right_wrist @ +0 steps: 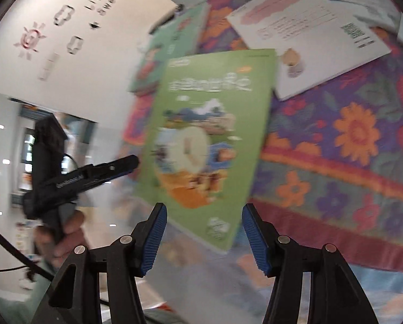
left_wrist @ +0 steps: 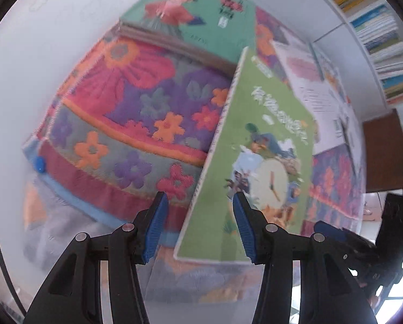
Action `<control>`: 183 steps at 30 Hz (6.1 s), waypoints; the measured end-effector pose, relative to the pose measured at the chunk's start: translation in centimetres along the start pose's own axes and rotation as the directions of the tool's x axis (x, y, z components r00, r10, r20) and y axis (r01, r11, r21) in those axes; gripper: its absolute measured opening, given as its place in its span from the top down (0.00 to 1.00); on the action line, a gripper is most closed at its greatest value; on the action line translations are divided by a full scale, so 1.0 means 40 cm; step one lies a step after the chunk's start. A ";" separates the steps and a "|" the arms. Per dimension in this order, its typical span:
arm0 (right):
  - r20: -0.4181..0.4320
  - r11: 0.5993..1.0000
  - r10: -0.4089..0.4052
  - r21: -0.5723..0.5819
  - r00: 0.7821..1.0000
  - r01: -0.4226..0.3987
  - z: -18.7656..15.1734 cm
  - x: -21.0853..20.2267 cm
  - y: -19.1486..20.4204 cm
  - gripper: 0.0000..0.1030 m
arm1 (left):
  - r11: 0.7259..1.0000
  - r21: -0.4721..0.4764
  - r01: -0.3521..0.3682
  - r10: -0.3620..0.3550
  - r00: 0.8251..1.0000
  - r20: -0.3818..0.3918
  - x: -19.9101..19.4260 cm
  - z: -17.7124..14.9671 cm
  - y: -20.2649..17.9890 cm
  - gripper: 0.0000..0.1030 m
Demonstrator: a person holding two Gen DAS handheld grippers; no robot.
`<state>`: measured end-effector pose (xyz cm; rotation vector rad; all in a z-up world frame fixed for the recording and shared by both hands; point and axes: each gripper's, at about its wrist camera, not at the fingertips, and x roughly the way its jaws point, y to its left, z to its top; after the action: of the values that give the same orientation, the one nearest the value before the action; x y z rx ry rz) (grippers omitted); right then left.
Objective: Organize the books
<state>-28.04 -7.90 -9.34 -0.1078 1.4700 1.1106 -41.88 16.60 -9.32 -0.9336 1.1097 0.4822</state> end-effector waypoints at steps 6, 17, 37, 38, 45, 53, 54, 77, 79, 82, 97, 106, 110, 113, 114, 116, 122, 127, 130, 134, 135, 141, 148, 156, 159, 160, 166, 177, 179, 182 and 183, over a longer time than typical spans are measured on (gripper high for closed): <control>0.024 0.999 -0.040 0.008 0.999 0.040 0.017 0.038 -0.039 0.45 | 0.999 -0.026 0.039 -0.039 0.999 -0.021 0.023 0.015 0.012 0.47; 0.084 0.982 0.088 0.162 0.993 -0.101 -0.003 0.082 -0.088 0.43 | 0.971 0.055 0.234 -0.236 0.971 0.031 -0.060 -0.028 -0.040 0.54; 0.011 0.849 0.400 0.372 0.917 -0.375 -0.005 0.087 -0.189 0.31 | 0.866 -0.145 0.478 -0.488 0.872 -0.037 0.028 -0.010 -0.102 0.90; 0.022 0.837 0.421 0.377 0.907 -0.398 -0.013 0.078 -0.193 0.31 | 0.844 -0.168 0.510 -0.525 0.849 -0.057 0.033 -0.004 -0.104 0.90; 0.238 0.660 0.540 0.475 0.807 -0.582 -0.010 0.076 -0.275 0.35 | 0.757 -0.285 0.588 -0.636 0.763 -0.113 0.055 0.023 -0.092 0.90; 0.221 0.869 0.343 0.295 0.913 -0.398 0.072 0.023 -0.177 0.65 | 0.825 -0.219 0.521 -0.555 0.819 -0.143 0.039 0.051 -0.092 0.86; 0.216 0.908 0.288 0.249 0.933 -0.338 0.076 0.012 -0.152 0.68 | 0.856 -0.171 0.487 -0.511 0.847 -0.145 0.030 0.053 -0.107 0.84; 0.414 0.977 -0.057 -0.163 0.908 0.136 0.203 -0.127 0.245 0.68 | 0.892 0.340 0.297 -0.341 0.937 0.077 -0.262 0.215 -0.172 0.73; 0.401 0.977 -0.035 -0.178 0.915 0.116 0.257 -0.085 0.279 0.68 | 0.905 0.318 0.284 -0.329 0.939 0.098 -0.265 0.262 -0.132 0.73; 0.378 0.974 -0.023 -0.201 0.925 0.106 0.322 -0.019 0.319 0.68 | 0.925 0.282 0.255 -0.299 0.946 0.126 -0.254 0.332 -0.068 0.73; 0.272 0.993 -0.017 -0.107 0.962 0.048 0.508 0.210 0.288 0.68 | 0.944 0.152 0.292 -0.307 0.948 0.085 -0.092 0.509 0.069 0.72; 0.200 1.000 -0.017 -0.006 0.980 0.018 0.513 0.277 0.233 0.64 | 0.980 0.079 0.182 -0.188 0.978 0.086 -0.042 0.511 0.127 0.73; 0.134 0.995 -0.084 -0.036 0.987 0.089 0.509 0.311 0.244 0.60 | 0.986 0.027 0.166 -0.168 0.979 0.111 -0.045 0.515 0.163 0.73; 0.134 0.985 -0.128 -0.097 0.983 0.141 0.505 0.311 0.283 0.58 | 0.990 0.018 0.141 -0.143 0.981 0.128 -0.056 0.505 0.166 0.73; 0.135 0.983 -0.136 -0.101 0.981 0.150 0.504 0.312 0.289 0.55 | 0.990 0.020 0.142 -0.144 0.981 0.129 -0.061 0.499 0.164 0.73; 0.117 0.983 -0.149 -0.088 0.982 0.159 0.505 0.322 0.286 0.53 | 0.991 0.034 0.133 -0.136 0.982 0.129 -0.071 0.486 0.152 0.73; 0.027 0.993 -0.117 -0.004 0.993 0.117 0.449 0.279 0.247 0.51 | 0.980 0.129 0.150 -0.166 0.978 0.126 -0.102 0.436 0.077 0.73; 0.037 0.984 -0.124 0.131 0.992 0.118 0.295 0.168 0.129 0.51 | 0.952 0.241 0.190 -0.207 0.977 0.047 -0.070 0.373 -0.056 0.72; 0.079 0.968 -0.150 0.214 0.986 0.130 0.221 0.083 0.041 0.51 | 0.928 0.296 0.226 -0.231 0.973 -0.020 -0.036 0.312 -0.155 0.73; 0.139 0.946 -0.186 0.294 0.973 0.138 0.174 -0.035 -0.068 0.51 | 0.904 0.366 0.220 -0.210 0.975 -0.068 0.009 0.232 -0.287 0.72; 0.151 0.943 -0.191 0.301 0.970 0.139 0.173 -0.058 -0.084 0.51 | 0.903 0.370 0.220 -0.208 0.976 -0.073 0.016 0.215 -0.313 0.72; 0.203 0.934 -0.303 0.255 0.931 0.249 0.178 -0.201 -0.176 0.47 | 0.917 0.352 0.189 -0.176 0.982 -0.068 0.053 0.162 -0.437 0.71; 0.214 0.938 -0.338 0.161 0.917 0.308 0.269 -0.234 -0.249 0.44 | 0.949 0.232 0.212 -0.208 0.977 -0.043 0.111 0.163 -0.473 0.27; 0.196 0.939 -0.341 0.120 0.919 0.323 0.394 -0.154 -0.342 0.77 | 0.976 0.214 0.037 -0.036 0.999 -0.007 0.226 0.177 -0.485 0.75; 0.216 0.940 -0.340 0.103 0.915 0.325 0.415 -0.131 -0.346 0.78 | 0.981 0.194 0.027 -0.031 0.999 0.015 0.238 0.171 -0.483 0.78; 0.214 0.943 -0.332 0.104 0.919 0.316 0.419 -0.127 -0.346 0.78 | 0.980 0.194 0.030 -0.034 0.999 0.015 0.238 0.169 -0.483 0.78; 0.176 0.958 -0.288 0.057 0.941 0.282 0.373 -0.139 -0.335 0.75 | 0.968 0.250 0.030 -0.030 1.000 -0.006 0.233 0.148 -0.480 0.76; 0.131 0.968 -0.243 0.093 0.961 0.232 0.099 -0.188 -0.336 0.67 | 0.909 0.414 0.056 -0.020 0.996 -0.091 0.207 -0.021 -0.475 0.71; 0.198 0.963 -0.241 0.167 0.950 0.209 0.111 -0.188 -0.369 0.67 | 0.921 0.384 0.074 -0.040 0.995 -0.095 0.209 -0.009 -0.470 0.71; 0.197 0.978 -0.149 0.175 0.969 0.115 0.128 -0.175 -0.360 0.65 | 0.938 0.324 0.124 -0.094 0.990 -0.107 0.206 0.002 -0.445 0.70; 0.182 0.981 -0.137 0.164 0.974 0.108 0.127 -0.170 -0.344 0.62 | 0.940 0.317 0.130 -0.101 0.989 -0.106 0.203 0.004 -0.436 0.70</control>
<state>-13.76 -15.40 -10.47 0.0163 1.3504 0.8798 -25.64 6.32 -9.89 -0.7308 1.1648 0.1549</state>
